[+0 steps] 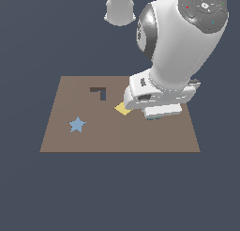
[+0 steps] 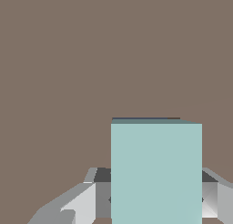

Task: Insert a designated object into the corresponding slot on a board.

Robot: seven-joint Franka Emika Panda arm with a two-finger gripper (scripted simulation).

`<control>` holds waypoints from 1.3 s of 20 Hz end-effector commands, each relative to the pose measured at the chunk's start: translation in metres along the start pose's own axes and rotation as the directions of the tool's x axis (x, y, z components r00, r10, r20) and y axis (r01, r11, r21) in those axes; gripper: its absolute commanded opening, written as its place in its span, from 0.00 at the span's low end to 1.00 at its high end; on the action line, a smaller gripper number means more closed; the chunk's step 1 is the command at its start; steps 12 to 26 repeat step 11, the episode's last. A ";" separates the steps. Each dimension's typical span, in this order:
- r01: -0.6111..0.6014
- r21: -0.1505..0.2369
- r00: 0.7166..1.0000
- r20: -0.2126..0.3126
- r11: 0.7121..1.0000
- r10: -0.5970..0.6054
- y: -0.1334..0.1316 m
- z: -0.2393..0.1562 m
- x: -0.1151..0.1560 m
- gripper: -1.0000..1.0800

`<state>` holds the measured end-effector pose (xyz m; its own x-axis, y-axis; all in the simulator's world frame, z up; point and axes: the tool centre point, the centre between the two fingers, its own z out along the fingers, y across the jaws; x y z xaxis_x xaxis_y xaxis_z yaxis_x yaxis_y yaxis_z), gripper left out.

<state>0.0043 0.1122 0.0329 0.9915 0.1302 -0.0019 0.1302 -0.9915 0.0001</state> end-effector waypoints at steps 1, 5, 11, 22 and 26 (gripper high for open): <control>0.000 0.000 1.000 0.000 1.000 0.000 0.000 0.003 0.000 0.00; 0.000 0.000 1.000 0.000 1.000 0.000 0.000 0.003 0.000 0.96; 0.000 0.000 1.000 0.000 1.000 0.000 0.000 0.003 0.000 0.96; 0.000 0.000 1.000 0.000 1.000 0.000 0.000 0.003 0.000 0.96; 0.000 0.000 1.000 0.000 1.000 0.000 0.000 0.003 0.000 0.96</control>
